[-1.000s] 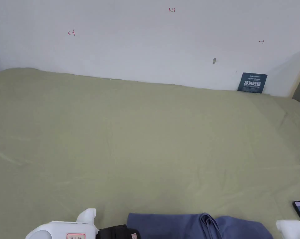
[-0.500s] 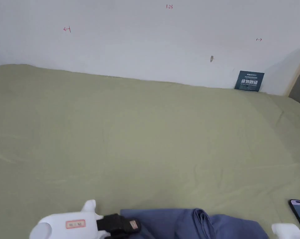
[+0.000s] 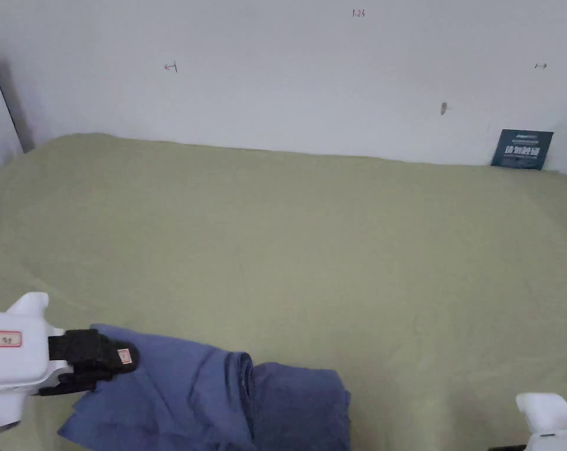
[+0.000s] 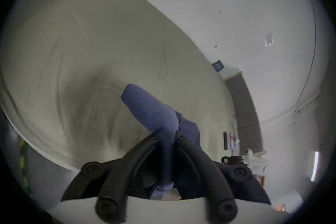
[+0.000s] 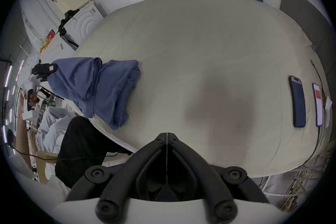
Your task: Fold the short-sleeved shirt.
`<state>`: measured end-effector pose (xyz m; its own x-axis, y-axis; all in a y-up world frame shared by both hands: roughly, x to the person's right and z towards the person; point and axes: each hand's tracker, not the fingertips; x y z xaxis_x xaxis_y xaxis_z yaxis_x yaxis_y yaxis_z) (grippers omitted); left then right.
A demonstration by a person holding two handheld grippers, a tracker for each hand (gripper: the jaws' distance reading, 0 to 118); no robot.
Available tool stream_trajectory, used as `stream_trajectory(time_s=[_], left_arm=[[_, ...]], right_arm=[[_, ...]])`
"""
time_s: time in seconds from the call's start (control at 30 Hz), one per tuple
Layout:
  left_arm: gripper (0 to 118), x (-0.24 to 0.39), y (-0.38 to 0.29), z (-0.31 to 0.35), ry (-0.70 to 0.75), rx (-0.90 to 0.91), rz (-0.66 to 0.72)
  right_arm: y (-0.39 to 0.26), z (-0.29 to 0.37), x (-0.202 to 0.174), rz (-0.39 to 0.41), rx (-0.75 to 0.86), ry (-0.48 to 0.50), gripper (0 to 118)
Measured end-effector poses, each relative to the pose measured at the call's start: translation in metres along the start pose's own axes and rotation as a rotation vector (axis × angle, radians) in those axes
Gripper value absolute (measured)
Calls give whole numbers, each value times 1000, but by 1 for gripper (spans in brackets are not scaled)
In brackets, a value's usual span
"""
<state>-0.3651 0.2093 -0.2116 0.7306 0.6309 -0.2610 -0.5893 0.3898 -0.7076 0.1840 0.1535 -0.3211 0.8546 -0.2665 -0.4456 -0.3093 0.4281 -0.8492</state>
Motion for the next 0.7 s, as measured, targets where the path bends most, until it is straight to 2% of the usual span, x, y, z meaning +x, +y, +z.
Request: stream_trajectory(time_s=[0.1,0.2,0.27,0.33,0.4,0.43,0.47,0.5,0.53,0.57,0.7], left_arm=[[11,46,0,-29,20,-44,-98],[14,86,-5,-78,9,-155,-141],[23,102,-11,-113,-56,-246,-182],[44,119,-24,-143,-101,-299,-181],[56,122,-33,-170,-190,-344,-172],[70,124,-37,-180,-240,-359,-158],[75,125,-40,-188,-271,-372,-133],[75,123,-42,-191,-273,-373,-122],[87,120,-43,-191,-266,-364,-121],[90,116,-43,-188,-261,-352,-112],[89,91,-35,-169,-165,-255,-91]], right_arm=[[-2,-1,-7,6,-6,1,0],[-6,3,-8,4,-2,10,0],[-9,6,-6,-2,-1,12,0],[-12,9,-3,-12,4,0,0],[-15,10,2,-30,5,-11,0],[-16,11,5,-40,6,-16,0],[-17,11,8,-49,6,-21,0],[-18,11,11,-58,5,-25,0],[-20,11,13,-68,4,-29,0],[-21,12,15,-73,4,-32,0],[-26,15,20,-80,2,-39,0]])
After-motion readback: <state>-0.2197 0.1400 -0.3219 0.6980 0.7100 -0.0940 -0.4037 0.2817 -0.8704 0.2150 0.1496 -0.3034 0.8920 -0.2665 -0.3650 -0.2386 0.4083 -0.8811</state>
